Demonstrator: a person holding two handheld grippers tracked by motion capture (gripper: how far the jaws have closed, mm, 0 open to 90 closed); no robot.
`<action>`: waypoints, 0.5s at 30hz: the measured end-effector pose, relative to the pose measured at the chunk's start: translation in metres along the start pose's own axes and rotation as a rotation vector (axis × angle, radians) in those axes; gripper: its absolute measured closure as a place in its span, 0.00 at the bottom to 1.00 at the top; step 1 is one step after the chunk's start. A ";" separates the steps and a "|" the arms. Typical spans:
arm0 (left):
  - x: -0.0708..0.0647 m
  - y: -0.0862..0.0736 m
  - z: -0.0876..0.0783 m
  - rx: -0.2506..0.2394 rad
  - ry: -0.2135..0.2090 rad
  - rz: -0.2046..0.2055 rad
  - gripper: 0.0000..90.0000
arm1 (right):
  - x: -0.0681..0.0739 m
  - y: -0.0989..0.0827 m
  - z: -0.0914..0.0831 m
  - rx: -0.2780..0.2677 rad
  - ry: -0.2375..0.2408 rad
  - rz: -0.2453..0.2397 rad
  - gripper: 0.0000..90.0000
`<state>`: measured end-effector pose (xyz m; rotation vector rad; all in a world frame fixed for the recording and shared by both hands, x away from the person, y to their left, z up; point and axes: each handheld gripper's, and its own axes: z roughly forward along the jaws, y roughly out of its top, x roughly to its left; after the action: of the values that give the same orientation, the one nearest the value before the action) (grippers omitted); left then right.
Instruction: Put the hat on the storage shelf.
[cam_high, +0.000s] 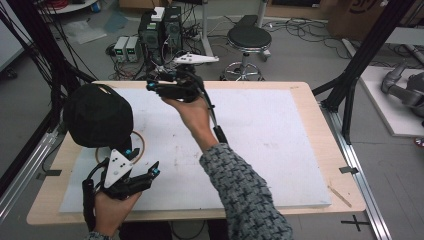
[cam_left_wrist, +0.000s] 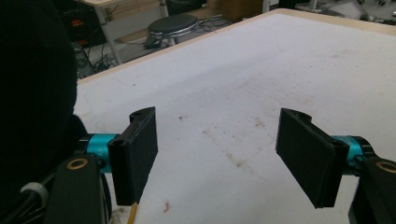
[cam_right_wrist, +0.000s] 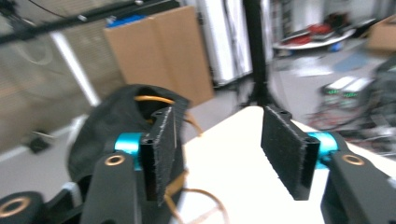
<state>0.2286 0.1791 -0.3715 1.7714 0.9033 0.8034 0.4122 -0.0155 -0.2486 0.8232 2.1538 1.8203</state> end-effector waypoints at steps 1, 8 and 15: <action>0.000 0.000 0.000 0.000 0.000 0.000 0.33 | -0.003 0.000 -0.009 0.004 -0.036 -0.028 0.40; -0.005 0.006 0.014 0.010 -0.017 0.006 0.32 | -0.030 -0.018 -0.062 0.051 -0.190 -0.106 0.24; -0.007 0.012 0.036 0.036 -0.045 0.013 0.29 | -0.066 -0.072 -0.120 0.130 -0.333 -0.114 0.14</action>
<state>0.2575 0.1538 -0.3729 1.8212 0.8820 0.7569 0.3875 -0.1581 -0.3043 0.9353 2.0698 1.3885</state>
